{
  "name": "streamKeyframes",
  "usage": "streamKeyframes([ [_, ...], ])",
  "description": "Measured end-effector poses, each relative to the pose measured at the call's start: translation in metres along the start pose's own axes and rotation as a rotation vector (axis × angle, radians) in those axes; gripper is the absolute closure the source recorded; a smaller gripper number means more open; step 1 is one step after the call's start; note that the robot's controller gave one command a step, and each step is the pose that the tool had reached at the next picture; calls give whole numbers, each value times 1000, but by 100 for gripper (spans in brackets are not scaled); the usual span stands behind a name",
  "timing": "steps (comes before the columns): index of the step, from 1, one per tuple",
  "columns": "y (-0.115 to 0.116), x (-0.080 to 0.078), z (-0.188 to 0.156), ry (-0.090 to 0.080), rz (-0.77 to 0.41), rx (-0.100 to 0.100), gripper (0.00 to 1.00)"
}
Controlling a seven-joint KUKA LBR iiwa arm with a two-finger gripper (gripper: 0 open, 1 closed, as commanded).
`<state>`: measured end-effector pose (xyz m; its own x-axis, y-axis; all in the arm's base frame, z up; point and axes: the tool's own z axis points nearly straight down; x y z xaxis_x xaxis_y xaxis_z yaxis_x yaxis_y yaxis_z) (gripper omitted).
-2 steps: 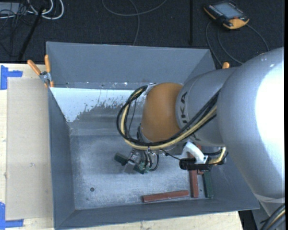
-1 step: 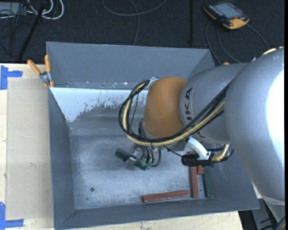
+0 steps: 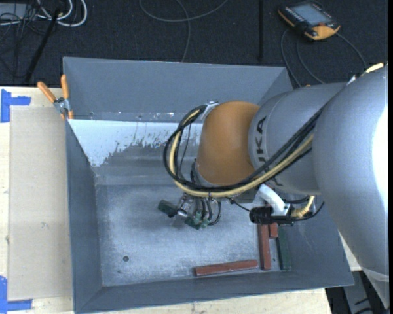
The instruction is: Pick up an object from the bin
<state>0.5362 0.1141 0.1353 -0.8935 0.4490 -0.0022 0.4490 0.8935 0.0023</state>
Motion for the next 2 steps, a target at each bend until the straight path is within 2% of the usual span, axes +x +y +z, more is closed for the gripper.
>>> streamKeyframes([
  [2,-1,1,-24,5,-1,4,100],
])
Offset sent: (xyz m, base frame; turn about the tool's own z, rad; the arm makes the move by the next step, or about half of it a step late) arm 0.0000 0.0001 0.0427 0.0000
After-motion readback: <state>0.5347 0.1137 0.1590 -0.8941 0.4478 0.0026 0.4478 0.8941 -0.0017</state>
